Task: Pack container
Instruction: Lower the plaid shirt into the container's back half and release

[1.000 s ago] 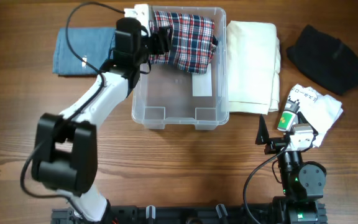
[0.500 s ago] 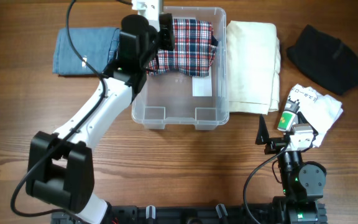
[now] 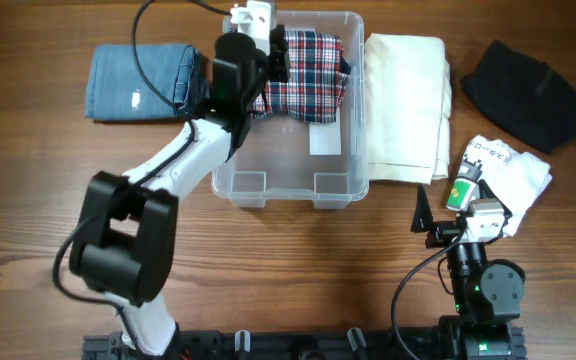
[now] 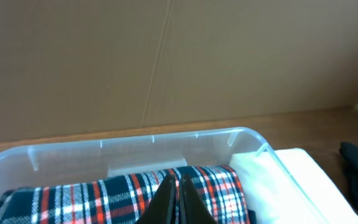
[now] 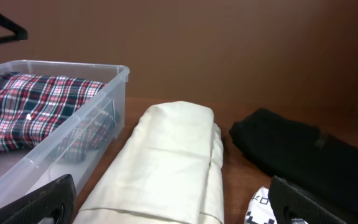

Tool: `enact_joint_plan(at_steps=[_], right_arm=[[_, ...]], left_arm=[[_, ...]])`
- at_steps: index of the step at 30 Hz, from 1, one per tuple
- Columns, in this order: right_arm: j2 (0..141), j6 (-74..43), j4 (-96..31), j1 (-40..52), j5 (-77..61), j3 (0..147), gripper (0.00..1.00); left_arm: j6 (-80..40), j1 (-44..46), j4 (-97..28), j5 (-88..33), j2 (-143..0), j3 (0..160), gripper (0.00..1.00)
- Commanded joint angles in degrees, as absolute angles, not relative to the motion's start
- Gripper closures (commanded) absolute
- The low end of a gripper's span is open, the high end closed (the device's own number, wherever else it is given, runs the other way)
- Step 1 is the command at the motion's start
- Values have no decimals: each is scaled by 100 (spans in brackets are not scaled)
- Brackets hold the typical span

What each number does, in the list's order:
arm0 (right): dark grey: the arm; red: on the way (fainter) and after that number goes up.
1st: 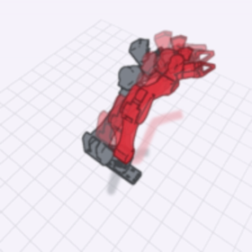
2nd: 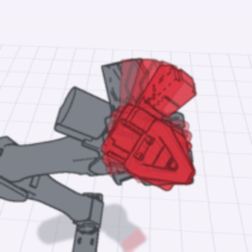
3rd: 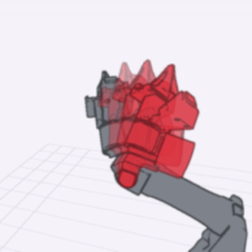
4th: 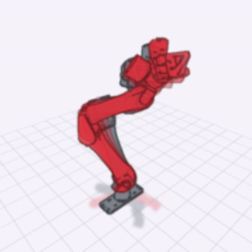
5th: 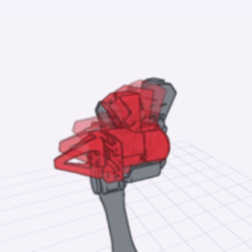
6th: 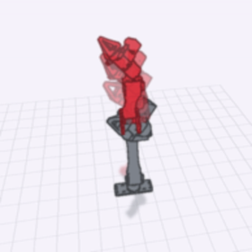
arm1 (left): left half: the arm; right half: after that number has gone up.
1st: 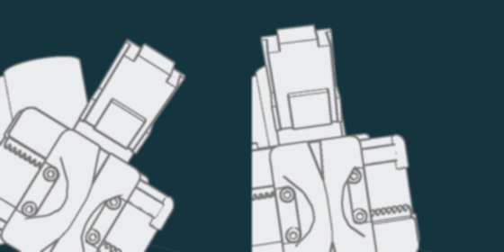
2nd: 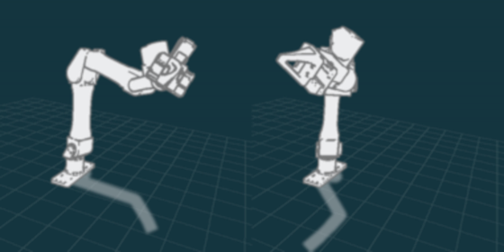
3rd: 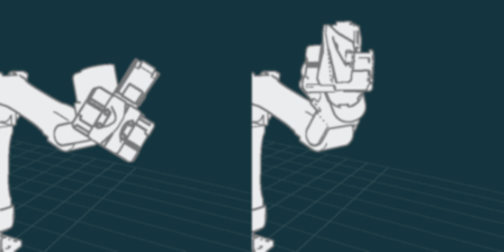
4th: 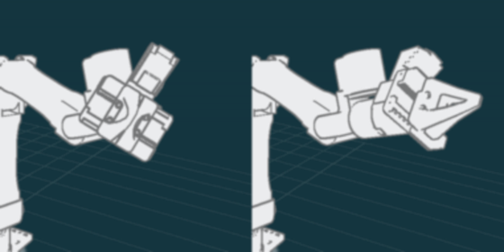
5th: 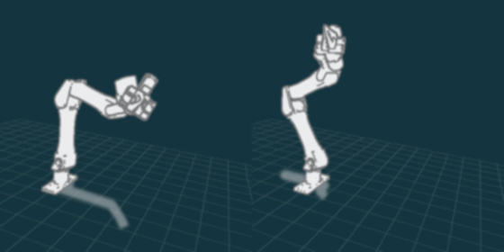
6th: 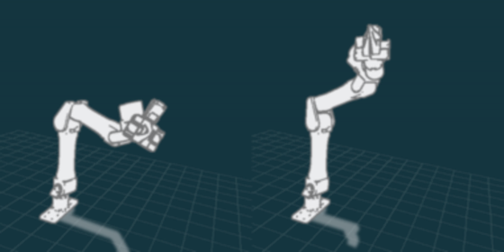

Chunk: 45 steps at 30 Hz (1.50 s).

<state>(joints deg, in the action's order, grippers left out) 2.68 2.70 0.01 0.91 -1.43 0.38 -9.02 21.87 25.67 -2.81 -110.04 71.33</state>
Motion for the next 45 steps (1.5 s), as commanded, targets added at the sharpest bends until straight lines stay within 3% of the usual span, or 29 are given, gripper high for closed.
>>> enact_joint_plan(at_steps=[1,10,19,45], right_arm=[[244,301,32,67,-91,32,0],[244,301,32,67,-91,32,0],[244,301,32,67,-91,32,0],[244,301,32,67,-91,32,0]], left_arm=[[-742,2198,2961,-183,-11542,7214,96],[-172,2187,3286,-237,-12265,7419,96],[-172,2202,-827,-633,-12269,9981,96],[-497,2222,-827,-292,-13288,10324,96]])
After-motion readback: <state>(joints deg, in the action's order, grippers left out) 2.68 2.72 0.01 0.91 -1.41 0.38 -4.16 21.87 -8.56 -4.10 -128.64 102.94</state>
